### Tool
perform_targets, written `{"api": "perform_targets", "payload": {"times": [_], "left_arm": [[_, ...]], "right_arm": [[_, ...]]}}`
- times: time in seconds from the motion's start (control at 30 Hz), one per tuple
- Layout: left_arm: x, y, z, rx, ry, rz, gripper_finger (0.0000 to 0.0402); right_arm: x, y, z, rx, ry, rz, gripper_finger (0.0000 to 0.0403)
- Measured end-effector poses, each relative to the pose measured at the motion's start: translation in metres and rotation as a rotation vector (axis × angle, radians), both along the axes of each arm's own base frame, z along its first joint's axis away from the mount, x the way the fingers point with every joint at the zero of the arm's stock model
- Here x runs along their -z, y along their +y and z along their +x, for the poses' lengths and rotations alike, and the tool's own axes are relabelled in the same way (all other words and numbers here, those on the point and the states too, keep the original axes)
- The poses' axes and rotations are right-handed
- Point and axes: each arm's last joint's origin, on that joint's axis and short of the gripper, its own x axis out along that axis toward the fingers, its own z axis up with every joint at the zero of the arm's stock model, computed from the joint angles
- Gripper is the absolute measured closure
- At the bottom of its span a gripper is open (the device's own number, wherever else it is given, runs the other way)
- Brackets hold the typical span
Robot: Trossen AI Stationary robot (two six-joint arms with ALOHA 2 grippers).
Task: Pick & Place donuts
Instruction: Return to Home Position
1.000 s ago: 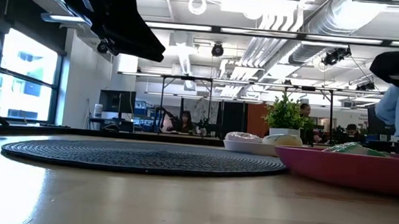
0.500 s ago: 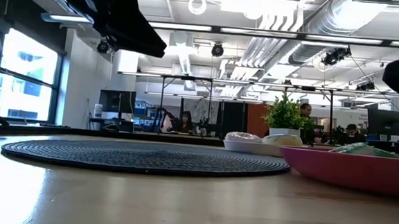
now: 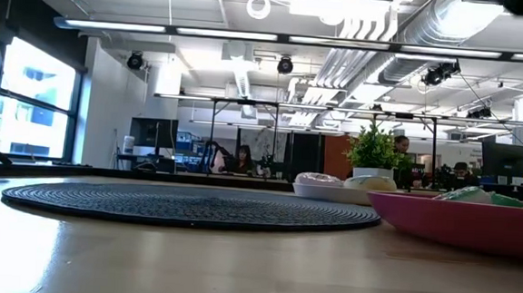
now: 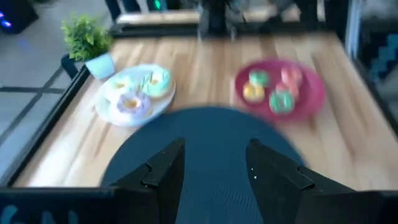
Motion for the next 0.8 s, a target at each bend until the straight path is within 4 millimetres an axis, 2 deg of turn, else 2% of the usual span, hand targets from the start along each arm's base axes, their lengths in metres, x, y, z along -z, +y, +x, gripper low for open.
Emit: {"api": "perform_targets", "payload": {"times": [0.1, 0.2, 0.27, 0.33, 0.43, 0.53, 0.67, 0.8], "left_arm": [[-0.019, 0.011, -0.033, -0.023, 0.073, 0.025, 0.0238], [-0.034, 0.025, -0.067, -0.108, 0.005, -0.007, 0.0238], [-0.036, 0.032, -0.089, -0.116, -0.067, -0.030, 0.0238], [-0.028, 0.040, -0.111, -0.128, -0.121, -0.045, 0.0238], [-0.004, 0.048, -0.135, -0.136, -0.198, -0.073, 0.0238], [0.024, 0.052, -0.147, -0.131, -0.304, -0.110, 0.0238], [0.058, 0.053, -0.149, -0.112, -0.437, -0.089, 0.0238], [0.073, 0.049, -0.137, -0.110, -0.424, -0.046, 0.0238]], "right_arm": [[-0.029, -0.014, -0.014, 0.034, -0.098, 0.077, 0.0241], [-0.056, -0.031, -0.033, 0.022, -0.250, 0.072, 0.0247], [-0.067, -0.043, -0.046, -0.007, -0.364, 0.021, 0.0251], [-0.070, -0.055, -0.059, 0.013, -0.461, -0.018, 0.0255], [-0.062, -0.073, -0.072, 0.107, -0.570, -0.014, 0.0260], [-0.038, -0.085, -0.080, 0.163, -0.649, 0.033, 0.0263], [-0.007, -0.097, -0.090, 0.132, -0.737, 0.156, 0.0263], [0.010, -0.111, -0.103, 0.091, -0.847, 0.257, 0.0263]]}}
